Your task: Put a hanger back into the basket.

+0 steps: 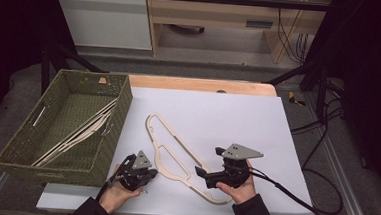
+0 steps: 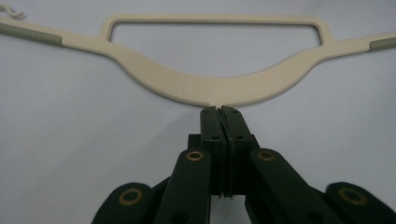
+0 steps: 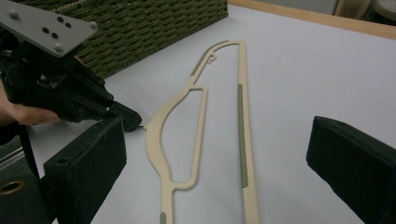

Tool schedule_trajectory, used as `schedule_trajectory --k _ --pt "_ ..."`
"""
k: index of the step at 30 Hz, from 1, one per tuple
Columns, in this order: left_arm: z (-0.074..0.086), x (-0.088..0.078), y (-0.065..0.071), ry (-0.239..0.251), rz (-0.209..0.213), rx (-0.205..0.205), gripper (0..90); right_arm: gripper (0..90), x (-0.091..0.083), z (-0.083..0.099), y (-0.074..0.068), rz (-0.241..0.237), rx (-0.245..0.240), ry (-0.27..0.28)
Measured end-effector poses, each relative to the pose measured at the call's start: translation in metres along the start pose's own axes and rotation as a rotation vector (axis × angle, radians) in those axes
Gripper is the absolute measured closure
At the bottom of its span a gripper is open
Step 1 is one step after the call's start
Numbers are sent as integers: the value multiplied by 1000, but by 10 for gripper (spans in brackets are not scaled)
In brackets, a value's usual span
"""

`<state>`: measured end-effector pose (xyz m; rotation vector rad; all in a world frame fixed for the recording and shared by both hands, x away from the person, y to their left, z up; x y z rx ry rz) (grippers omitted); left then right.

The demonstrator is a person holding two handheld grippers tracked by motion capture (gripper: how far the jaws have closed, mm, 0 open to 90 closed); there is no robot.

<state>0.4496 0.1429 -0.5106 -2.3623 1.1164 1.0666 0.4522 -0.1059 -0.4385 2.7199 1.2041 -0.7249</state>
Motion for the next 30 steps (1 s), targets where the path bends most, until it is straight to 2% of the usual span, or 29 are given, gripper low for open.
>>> schedule_trajectory --k 3,6,10,14,15,20,23,30 --pt "-1 0 0 -3 0 4 888 55 4 2 -1 -2 0 -12" --pt "-2 -1 -1 -4 16 -10 889 56 8 4 -1 -4 -10 -25" --pt "-7 -8 -2 1 29 -11 889 60 14 5 -6 -9 -23 -37" --pt "-15 -18 -1 13 14 -2 889 69 18 2 -11 -18 -32 -41" --pt "-17 -20 -1 13 5 1 889 70 19 1 -13 -34 -32 -38" --pt "-25 -25 1 4 -14 18 890 85 27 -2 -21 -45 -51 -48" --pt "-30 -28 1 3 -10 10 889 95 34 -4 -26 -61 -68 -53" --pt "-41 -33 1 -15 -12 7 889 149 49 -5 -36 -95 -70 -70"
Point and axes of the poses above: each handheld gripper's, and its own axes: x roughly forward along the jaws, z roughly out of its underside, y roughly to its right, the point moved 5 cm from there along x, roughly forward along the jaws, and after that the axes turned 2 degrees about z, right-handed, at the moved point
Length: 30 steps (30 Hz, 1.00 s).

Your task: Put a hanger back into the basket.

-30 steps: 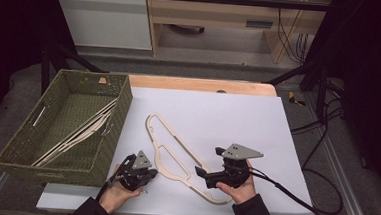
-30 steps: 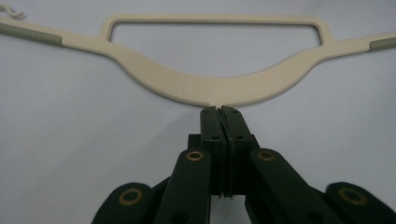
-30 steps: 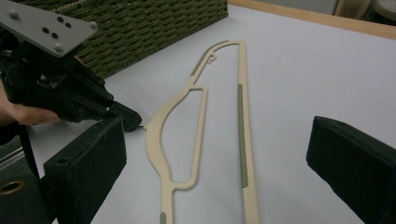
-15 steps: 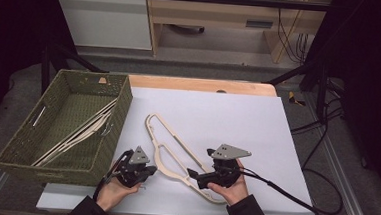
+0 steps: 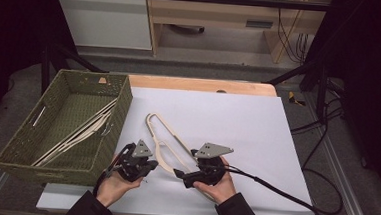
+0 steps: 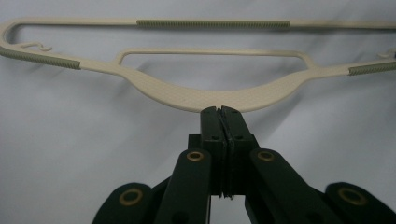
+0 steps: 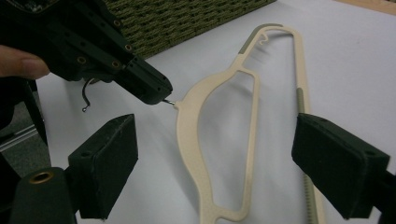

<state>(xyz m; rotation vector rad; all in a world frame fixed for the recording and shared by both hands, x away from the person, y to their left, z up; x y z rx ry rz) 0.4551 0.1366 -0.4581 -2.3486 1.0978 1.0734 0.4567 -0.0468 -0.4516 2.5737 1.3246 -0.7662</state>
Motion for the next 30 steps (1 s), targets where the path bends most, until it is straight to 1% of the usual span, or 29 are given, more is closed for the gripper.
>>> schedule_trajectory --k 3,4,7,10,11,14,18,19,20,21,24,27,28,29,30 --pt "-4 -2 0 1 3 1 890 173 5 0 -2 -7 -9 -7" --pt "-5 -3 0 -1 3 3 890 181 7 1 -2 -4 3 -14" --pt "-9 -4 1 -4 -8 11 889 205 12 4 -1 -5 -8 -29" --pt "-12 -4 2 -9 -6 9 890 240 16 7 -2 -11 -18 -46" --pt "-13 -4 2 -11 -3 8 890 250 18 9 -2 -8 -13 -54" --pt "-14 -4 3 -6 0 4 890 285 23 12 -5 1 -41 -78" --pt "-12 -3 3 -1 6 -3 889 382 33 16 -9 2 -82 -99" --pt "-12 -3 3 -3 10 -3 889 418 36 17 -10 -4 -84 -108" --pt "-11 -2 3 1 7 -5 890 441 37 18 -10 0 -80 -113" --pt "-11 -2 3 -4 11 -5 889 464 39 20 -10 -1 -86 -123" --pt "-7 0 2 -7 14 -10 889 525 41 22 -9 0 -94 -129" --pt "-8 -1 2 -5 22 -16 889 539 44 25 -9 13 -125 -153" --pt "-8 -1 2 -3 13 -10 889 542 44 26 -9 19 -133 -160" --pt "-8 -1 3 -9 15 -8 889 571 46 27 -10 23 -155 -166" --pt "-8 -1 3 -10 12 -5 890 591 46 27 -11 29 -165 -168"
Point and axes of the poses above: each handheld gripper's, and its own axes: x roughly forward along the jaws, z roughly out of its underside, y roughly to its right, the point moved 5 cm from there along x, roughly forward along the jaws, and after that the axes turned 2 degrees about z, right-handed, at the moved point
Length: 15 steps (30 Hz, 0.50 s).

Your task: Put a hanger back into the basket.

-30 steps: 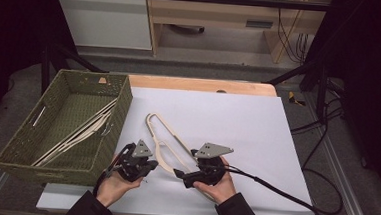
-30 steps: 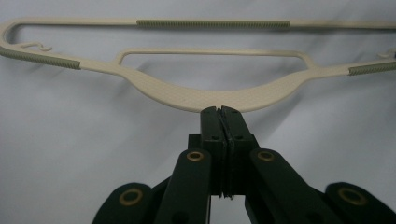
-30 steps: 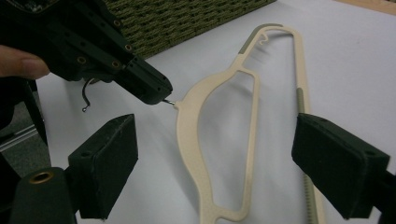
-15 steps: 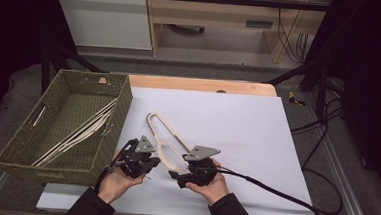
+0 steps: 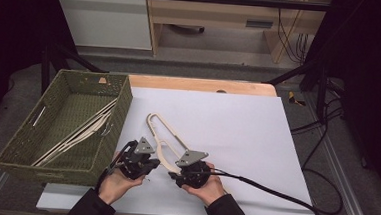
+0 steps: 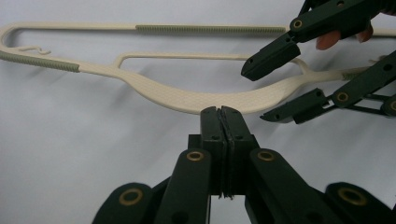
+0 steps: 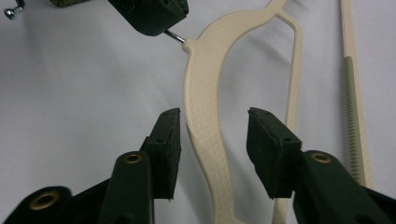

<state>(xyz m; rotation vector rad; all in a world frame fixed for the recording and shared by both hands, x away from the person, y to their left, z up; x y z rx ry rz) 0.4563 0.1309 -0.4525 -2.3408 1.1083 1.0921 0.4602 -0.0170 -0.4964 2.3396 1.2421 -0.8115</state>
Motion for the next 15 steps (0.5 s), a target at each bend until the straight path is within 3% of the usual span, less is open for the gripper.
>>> schedule_trajectory --k 5,11,15 --pt "0 0 0 10 0 -7 889 716 0 0 -2 -23 -21 0" --pt "0 -1 1 19 2 -11 888 733 -2 0 -3 -28 -48 1" --pt "-4 -7 2 69 7 0 855 741 -5 -2 -1 -25 -63 8"
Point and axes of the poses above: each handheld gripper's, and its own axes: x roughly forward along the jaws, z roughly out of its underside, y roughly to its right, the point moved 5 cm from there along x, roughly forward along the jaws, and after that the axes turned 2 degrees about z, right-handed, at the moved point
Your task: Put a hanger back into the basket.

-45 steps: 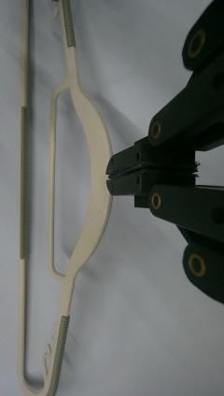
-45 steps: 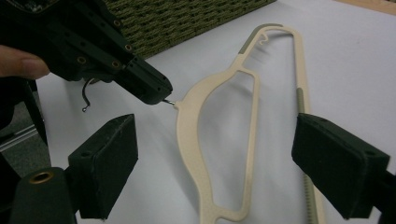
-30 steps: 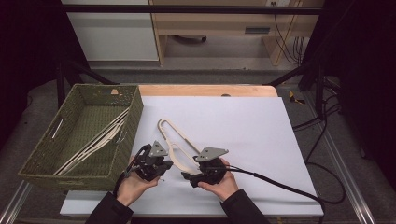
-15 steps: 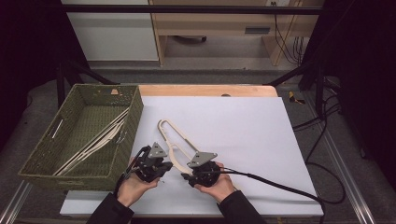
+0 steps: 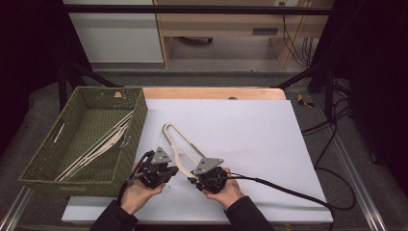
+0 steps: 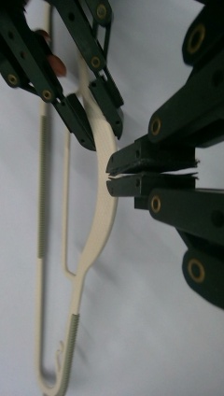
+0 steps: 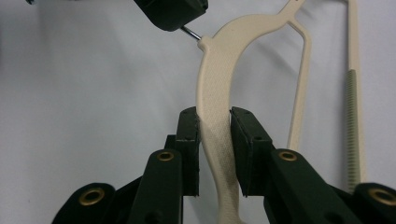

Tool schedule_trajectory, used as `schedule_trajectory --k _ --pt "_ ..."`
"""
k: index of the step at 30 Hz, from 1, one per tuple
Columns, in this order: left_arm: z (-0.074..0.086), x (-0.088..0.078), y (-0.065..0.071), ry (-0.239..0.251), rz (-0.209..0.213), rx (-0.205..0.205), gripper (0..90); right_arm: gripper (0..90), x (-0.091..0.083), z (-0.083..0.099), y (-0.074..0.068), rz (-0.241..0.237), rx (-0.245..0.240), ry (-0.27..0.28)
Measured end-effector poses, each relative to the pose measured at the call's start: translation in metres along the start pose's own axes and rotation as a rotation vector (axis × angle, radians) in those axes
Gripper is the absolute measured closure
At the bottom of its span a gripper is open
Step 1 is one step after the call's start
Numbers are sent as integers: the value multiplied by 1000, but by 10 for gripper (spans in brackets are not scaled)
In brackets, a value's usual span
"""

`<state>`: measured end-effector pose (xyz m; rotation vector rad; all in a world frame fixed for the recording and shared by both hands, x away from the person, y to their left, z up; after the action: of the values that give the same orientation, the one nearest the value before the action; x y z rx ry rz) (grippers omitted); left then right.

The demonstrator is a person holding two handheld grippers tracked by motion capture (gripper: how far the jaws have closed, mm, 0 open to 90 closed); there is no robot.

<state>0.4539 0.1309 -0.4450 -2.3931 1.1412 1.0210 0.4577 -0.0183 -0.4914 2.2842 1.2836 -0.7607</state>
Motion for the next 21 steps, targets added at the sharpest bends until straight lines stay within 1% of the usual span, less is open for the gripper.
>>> schedule_trajectory --k 1,2,3,5,6,7,9,10,11,12,13,14,15,16,17,19,21 --pt "-3 -5 0 31 -11 13 825 744 -1 -1 0 1 0 4" --pt "-5 -9 1 57 -12 9 767 748 -4 -2 1 1 -5 11" --pt "-7 -13 1 78 -10 12 711 750 -5 -3 1 2 0 12" --pt "-12 -25 0 143 1 8 606 757 -9 -5 2 2 3 16" --pt "-14 -32 -1 174 -2 7 548 760 -11 -6 3 1 -5 18" --pt "-16 -40 -3 203 -4 10 487 764 -13 -7 4 9 -3 26" --pt "-18 -50 -6 238 -7 21 420 771 -18 -9 6 20 3 29" --pt "-18 -54 -8 253 -15 23 368 775 -20 -10 7 27 3 35" --pt "-18 -59 -11 270 -24 19 322 777 -23 -11 9 36 4 39" --pt "-18 -62 -12 287 -23 13 275 779 -26 -12 11 44 13 44" --pt "-17 -64 -14 303 -14 7 245 779 -28 -12 12 41 10 43" --pt "-17 -66 -16 309 -6 4 212 782 -29 -12 13 46 11 43" --pt "-15 -67 -18 306 -2 12 180 785 -31 -13 15 54 15 45" --pt "-14 -67 -19 313 -8 17 155 789 -33 -12 17 58 25 45" --pt "-13 -68 -21 321 -8 16 143 791 -35 -13 19 67 37 54" --pt "-11 -68 -23 330 4 7 129 797 -39 -13 23 77 36 51" --pt "-10 -67 -24 325 8 10 113 805 -44 -13 27 104 38 52"
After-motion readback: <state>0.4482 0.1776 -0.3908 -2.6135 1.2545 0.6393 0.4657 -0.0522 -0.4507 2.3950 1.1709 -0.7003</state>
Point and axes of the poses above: each handheld gripper's, and its own axes: x roughly forward along the jaws, z roughly out of its underside, y roughly to its right, the point moved 5 cm from there along x, roughly forward along the jaws, and after that the axes turned 2 degrees about z, right-handed, at the moved point
